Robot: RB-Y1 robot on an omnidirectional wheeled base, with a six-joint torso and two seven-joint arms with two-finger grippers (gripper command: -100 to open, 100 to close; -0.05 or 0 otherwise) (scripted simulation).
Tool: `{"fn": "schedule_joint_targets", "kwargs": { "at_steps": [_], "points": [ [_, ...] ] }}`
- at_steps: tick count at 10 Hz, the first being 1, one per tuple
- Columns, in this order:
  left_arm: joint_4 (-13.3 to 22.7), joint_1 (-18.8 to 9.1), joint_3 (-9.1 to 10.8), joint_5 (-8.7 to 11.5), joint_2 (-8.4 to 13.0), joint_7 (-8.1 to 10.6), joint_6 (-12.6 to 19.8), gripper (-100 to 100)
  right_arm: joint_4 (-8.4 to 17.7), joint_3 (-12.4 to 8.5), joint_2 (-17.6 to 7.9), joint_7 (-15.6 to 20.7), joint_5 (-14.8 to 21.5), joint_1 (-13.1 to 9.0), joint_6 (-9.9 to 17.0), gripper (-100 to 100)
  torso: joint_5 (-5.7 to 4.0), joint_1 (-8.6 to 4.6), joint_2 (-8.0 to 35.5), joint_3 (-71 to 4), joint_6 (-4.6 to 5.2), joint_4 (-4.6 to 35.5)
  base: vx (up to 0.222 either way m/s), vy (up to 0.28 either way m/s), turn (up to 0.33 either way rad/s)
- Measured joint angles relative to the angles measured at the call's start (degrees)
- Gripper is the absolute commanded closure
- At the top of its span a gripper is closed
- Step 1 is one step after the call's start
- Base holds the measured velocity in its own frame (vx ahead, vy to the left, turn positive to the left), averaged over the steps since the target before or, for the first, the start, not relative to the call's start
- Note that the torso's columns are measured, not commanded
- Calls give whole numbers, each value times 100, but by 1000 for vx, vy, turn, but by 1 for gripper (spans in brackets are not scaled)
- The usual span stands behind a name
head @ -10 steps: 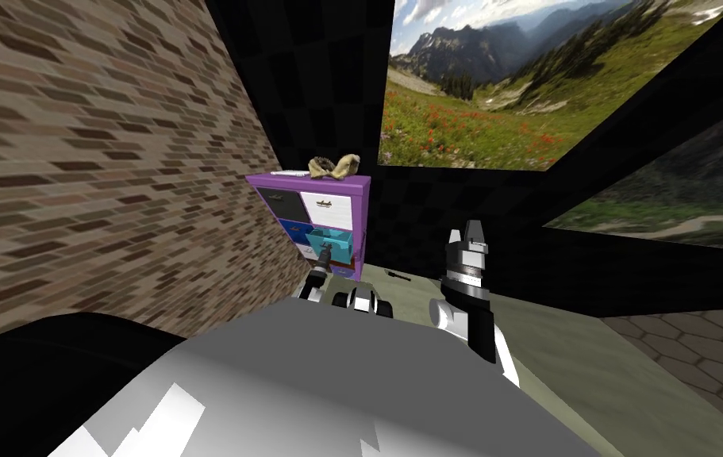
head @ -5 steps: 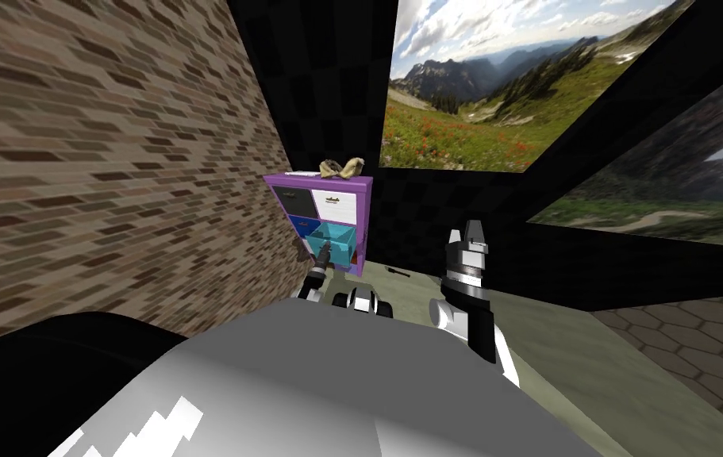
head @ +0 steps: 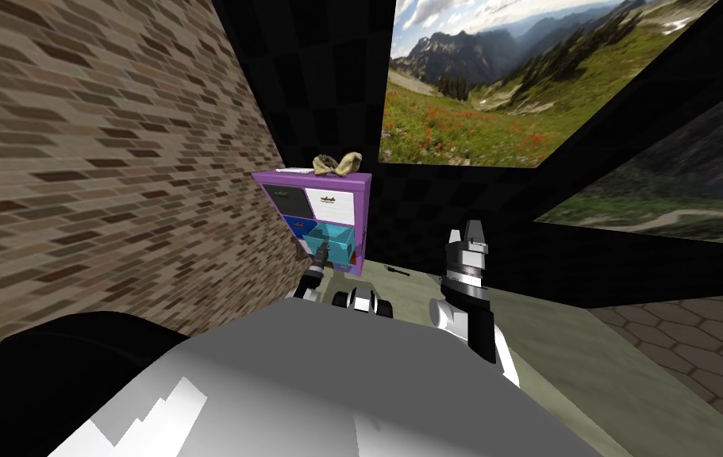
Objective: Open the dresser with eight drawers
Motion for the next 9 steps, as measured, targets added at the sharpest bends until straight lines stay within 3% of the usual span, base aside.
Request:
{"fn": "schedule_joint_targets", "kwargs": {
  "at_steps": [3, 4, 9],
  "points": [
    [-494, 213, -61, -11, -5, -10, 386, -100, 0, 0, 0, 0, 0, 0, 0, 0, -22, -19, 3, -6, -3, 22, 2, 1, -16],
    [-508, 223, -63, -10, -2, -6, 422, 0, 0, 0, 0, 0, 0, 0, 0, 0, -15, -17, 3, -2, -2, 14, 0, 0, 0],
    [-479, 238, -59, -9, -1, -5, 443, 0, 0, 0, 0, 0, 0, 0, 0, 0, -3, -5, -17, -12, 0, -4, 0, 0, 0]
  ]
}}
